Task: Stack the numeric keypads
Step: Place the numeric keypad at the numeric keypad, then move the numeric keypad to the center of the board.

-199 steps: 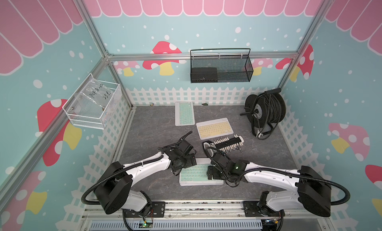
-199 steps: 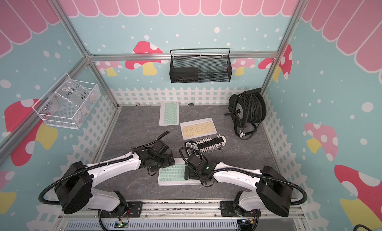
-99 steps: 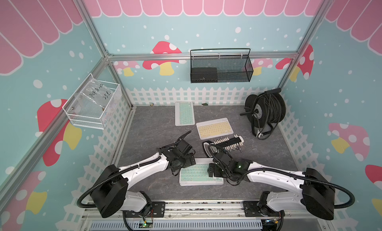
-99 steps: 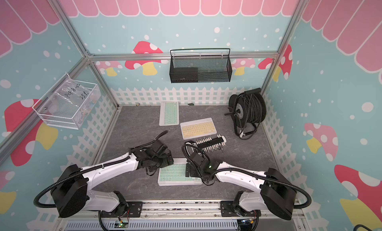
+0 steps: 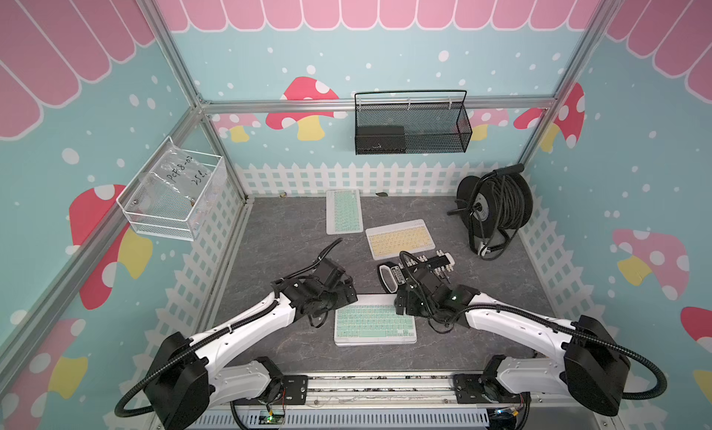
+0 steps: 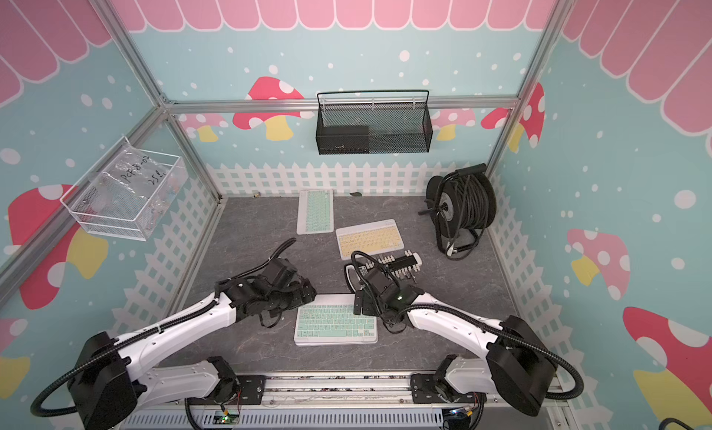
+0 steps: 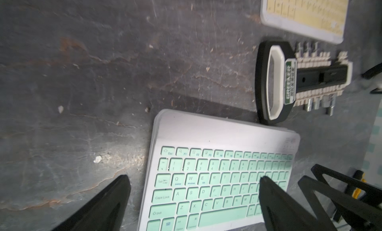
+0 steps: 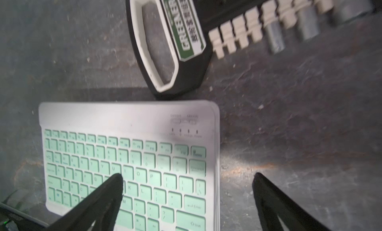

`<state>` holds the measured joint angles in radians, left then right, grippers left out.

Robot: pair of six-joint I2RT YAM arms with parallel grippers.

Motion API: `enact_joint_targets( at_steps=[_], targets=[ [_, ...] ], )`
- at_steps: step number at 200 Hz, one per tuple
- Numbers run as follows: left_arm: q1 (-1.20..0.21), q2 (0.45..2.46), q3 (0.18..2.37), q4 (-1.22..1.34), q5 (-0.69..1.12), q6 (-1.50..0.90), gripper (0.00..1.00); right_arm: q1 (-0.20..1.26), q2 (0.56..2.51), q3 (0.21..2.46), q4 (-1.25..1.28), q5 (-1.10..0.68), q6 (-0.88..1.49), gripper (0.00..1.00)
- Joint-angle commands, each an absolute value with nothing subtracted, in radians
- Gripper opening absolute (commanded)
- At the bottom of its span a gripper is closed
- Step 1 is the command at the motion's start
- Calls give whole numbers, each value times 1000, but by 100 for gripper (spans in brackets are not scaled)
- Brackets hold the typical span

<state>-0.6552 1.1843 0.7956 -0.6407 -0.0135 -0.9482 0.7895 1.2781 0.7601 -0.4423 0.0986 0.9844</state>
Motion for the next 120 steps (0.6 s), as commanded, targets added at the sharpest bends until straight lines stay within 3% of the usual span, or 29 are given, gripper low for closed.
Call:
enact_joint_targets(
  at_steps=[1, 46, 120],
  targets=[
    [-585, 1151, 839, -649, 20, -867, 100, 715, 1320, 863, -428, 119, 865, 99],
    [-452, 1223, 935, -568, 199, -718, 100, 589, 1576, 1154, -425, 102, 710, 100],
    [-350, 1515, 1119, -468, 400, -615, 100, 440, 1916, 1501, -427, 62, 586, 100]
  ],
)
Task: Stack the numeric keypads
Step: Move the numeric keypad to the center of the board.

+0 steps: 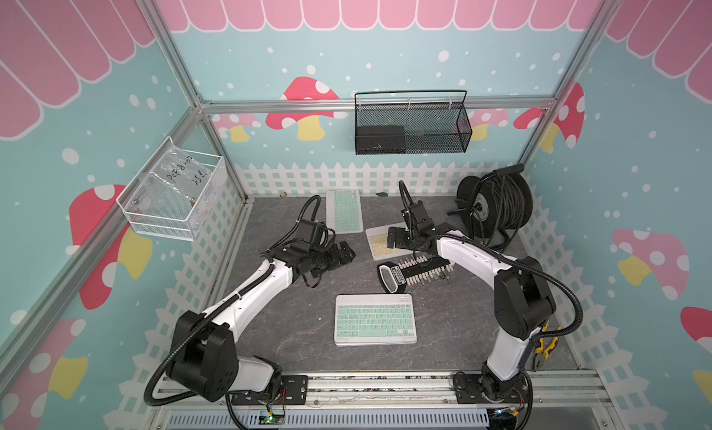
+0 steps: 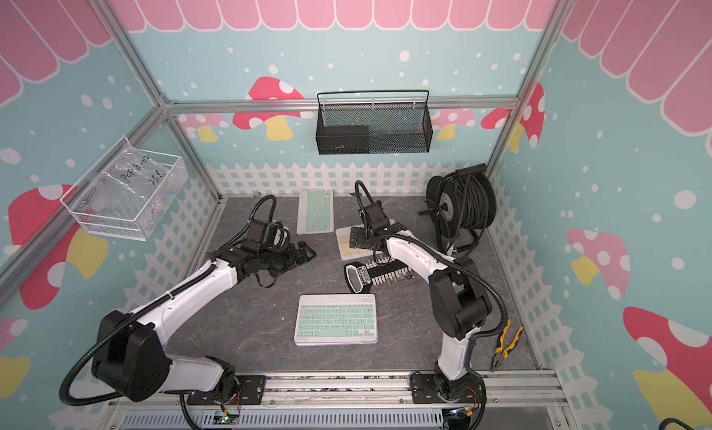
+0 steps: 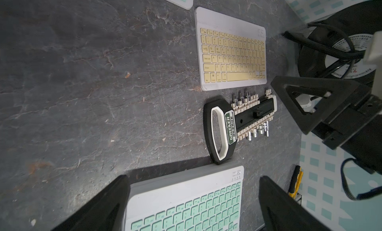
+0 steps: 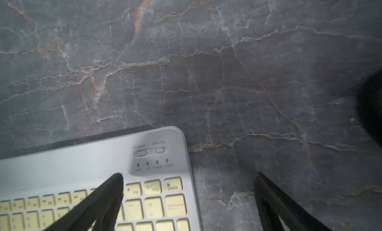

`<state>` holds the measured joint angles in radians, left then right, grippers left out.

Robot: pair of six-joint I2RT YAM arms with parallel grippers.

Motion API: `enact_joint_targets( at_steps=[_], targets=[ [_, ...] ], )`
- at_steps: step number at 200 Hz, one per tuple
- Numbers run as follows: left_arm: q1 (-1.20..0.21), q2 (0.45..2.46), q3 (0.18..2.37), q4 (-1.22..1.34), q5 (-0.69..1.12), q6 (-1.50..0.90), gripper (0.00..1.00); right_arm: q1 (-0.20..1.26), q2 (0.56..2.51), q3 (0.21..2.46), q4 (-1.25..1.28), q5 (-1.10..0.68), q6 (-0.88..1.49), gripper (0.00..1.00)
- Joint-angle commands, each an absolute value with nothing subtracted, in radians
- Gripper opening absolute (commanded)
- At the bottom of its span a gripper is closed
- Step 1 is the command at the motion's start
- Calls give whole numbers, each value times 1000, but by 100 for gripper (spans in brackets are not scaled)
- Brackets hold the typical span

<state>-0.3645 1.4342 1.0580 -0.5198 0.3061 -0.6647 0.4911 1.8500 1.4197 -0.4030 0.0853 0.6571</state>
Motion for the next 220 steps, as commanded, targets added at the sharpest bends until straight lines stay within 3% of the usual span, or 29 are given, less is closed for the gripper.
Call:
enact_joint_targets(
  at_steps=[1, 92, 130, 220],
  targets=[
    [-350, 1518, 1122, -467, 402, -615, 100, 437, 1921, 1505, -427, 60, 584, 100],
    [-388, 1941, 1433, -246, 439, -730, 100, 206, 2234, 1823, -495, -89, 370, 100],
    [-432, 2144, 1621, -265, 403, -769, 100, 163, 2360, 1969, -550, -81, 328, 100],
    [-446, 2307, 1770, -360, 283, -833, 100, 148, 2437, 1978, -587, -132, 319, 100]
  ],
)
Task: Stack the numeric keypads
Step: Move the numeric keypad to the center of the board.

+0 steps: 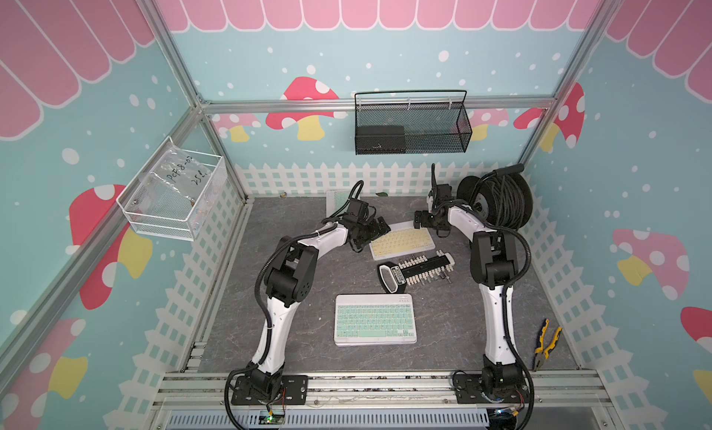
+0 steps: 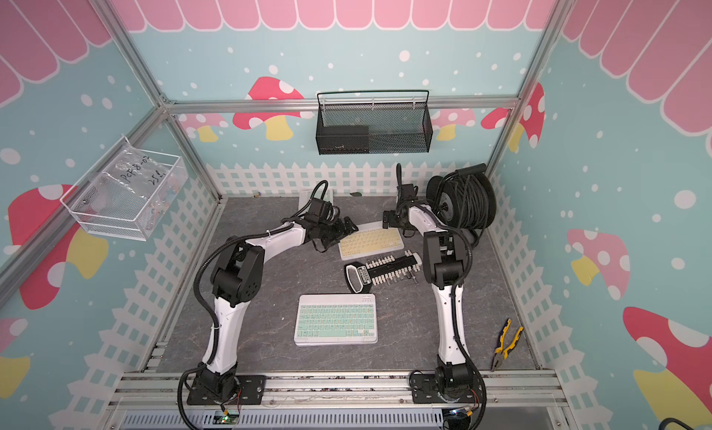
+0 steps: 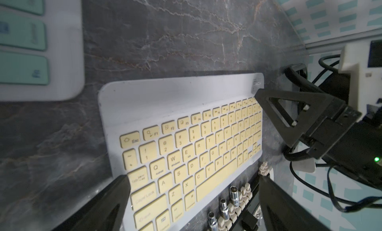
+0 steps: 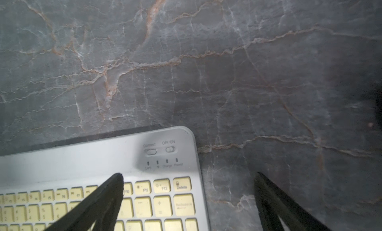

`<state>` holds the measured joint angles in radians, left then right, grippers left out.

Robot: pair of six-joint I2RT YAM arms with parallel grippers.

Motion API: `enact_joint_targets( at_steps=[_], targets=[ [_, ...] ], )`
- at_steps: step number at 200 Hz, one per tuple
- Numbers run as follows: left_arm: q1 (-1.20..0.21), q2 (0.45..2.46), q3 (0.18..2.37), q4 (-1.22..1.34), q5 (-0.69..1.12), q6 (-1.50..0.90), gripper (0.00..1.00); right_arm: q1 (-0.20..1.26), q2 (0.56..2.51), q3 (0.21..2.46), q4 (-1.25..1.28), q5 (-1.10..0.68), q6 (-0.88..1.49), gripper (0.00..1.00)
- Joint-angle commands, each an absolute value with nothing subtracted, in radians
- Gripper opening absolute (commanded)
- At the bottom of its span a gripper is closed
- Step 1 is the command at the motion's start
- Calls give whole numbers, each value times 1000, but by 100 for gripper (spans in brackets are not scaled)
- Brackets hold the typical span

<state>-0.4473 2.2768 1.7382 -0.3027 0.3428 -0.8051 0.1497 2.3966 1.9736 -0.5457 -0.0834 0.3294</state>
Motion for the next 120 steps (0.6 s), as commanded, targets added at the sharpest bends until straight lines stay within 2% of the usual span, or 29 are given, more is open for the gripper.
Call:
enact_joint_targets(
  at_steps=[1, 64, 120],
  targets=[
    [-446, 2307, 1770, -363, 281, -833, 100, 148, 2437, 1977, -587, -134, 319, 100],
    [-446, 2307, 1774, -452, 235, -834, 100, 175, 2405, 1883, -584, -198, 322, 99],
    [-467, 2419, 1919, -558, 284, -813, 100, 219, 2322, 1708, -575, -194, 332, 99]
  ],
)
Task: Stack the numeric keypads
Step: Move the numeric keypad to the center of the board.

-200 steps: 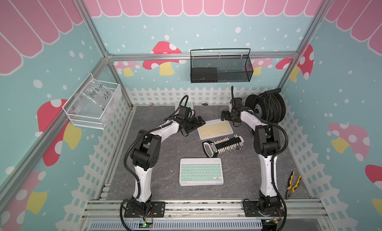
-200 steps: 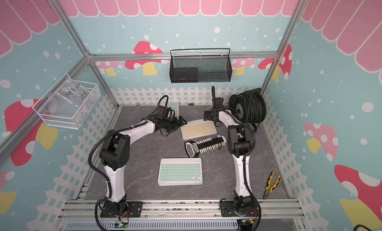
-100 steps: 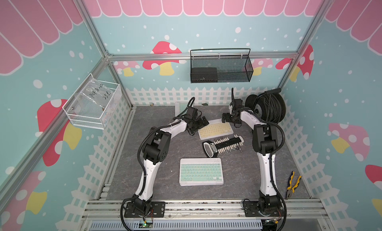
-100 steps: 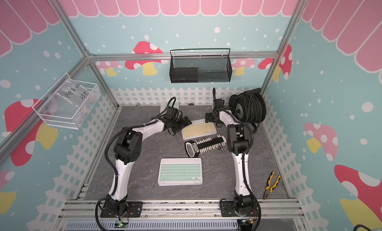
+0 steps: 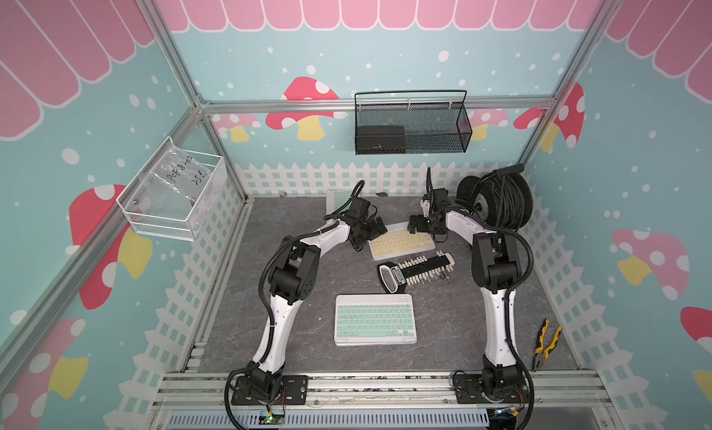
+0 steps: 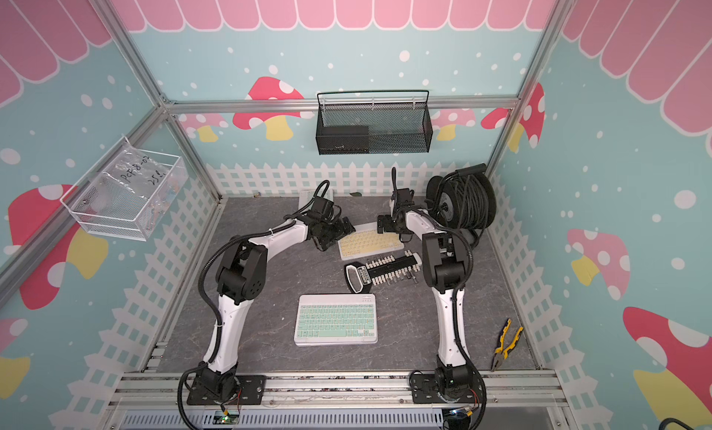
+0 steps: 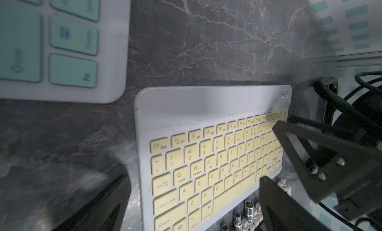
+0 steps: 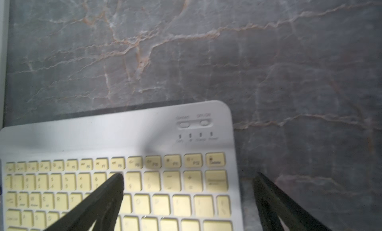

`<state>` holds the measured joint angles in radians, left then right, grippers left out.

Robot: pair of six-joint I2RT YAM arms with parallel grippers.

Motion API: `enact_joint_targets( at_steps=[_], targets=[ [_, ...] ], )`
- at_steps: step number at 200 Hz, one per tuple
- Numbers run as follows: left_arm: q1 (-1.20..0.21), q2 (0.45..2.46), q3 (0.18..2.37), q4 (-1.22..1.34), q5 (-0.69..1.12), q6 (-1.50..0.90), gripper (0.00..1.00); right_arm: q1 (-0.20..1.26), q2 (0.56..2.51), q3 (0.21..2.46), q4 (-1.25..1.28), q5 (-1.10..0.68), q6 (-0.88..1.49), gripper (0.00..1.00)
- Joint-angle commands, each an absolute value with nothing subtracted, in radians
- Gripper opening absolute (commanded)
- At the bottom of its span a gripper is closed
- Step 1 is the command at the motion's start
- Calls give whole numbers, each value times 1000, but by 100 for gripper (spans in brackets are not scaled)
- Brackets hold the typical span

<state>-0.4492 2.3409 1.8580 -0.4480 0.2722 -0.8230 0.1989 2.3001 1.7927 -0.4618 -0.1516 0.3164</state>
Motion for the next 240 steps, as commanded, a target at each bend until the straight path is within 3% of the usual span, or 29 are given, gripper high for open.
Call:
enact_joint_targets(
  at_steps=[1, 70, 107, 148, 193, 240],
  targets=[
    [-468, 2421, 1922, -561, 285, -813, 100, 219, 2322, 1707, -575, -194, 332, 99],
    [-489, 2464, 2008, -567, 423, -801, 99, 288, 2307, 1680, -562, -293, 328, 99],
    [-497, 2344, 1893, -268, 609, -863, 99, 301, 2281, 1665, -515, -346, 367, 99],
    [-496, 2253, 1804, -96, 668, -924, 100, 299, 2255, 1617, -427, -465, 385, 99],
    [-495, 2235, 1653, 368, 751, -1208, 100, 296, 2220, 1579, -360, -564, 390, 100],
    [-497, 2211, 1616, 486, 754, -1274, 100, 290, 2193, 1520, -313, -595, 405, 100]
  ],
)
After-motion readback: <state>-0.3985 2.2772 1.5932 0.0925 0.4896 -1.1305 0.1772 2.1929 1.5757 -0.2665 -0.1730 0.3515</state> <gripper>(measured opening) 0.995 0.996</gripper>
